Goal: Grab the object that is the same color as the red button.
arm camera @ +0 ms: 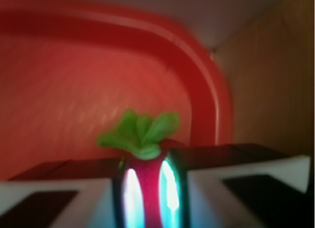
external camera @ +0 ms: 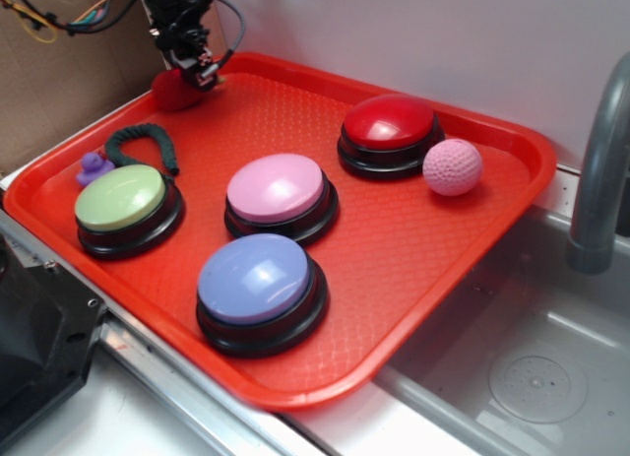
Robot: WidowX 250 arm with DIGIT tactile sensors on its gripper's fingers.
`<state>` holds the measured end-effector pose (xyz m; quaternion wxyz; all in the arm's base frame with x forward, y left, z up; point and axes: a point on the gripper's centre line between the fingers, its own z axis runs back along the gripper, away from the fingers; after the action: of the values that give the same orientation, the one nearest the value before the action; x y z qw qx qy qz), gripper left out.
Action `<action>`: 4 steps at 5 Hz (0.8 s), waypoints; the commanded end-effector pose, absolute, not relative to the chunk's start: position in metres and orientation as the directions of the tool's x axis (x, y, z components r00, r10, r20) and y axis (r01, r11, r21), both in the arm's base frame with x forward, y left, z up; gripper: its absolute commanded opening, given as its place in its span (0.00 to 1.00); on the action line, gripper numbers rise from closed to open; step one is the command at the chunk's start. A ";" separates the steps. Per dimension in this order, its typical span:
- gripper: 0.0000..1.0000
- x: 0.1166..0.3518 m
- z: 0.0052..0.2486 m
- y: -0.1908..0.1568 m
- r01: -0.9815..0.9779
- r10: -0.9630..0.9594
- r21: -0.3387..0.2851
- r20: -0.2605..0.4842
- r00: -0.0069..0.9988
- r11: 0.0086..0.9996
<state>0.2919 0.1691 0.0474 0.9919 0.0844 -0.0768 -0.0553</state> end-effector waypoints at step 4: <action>1.00 0.283 0.124 0.119 0.222 -0.277 0.239 0.226 0.934 0.945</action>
<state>0.2766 0.1136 0.1069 0.9812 0.0911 -0.1045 -0.1341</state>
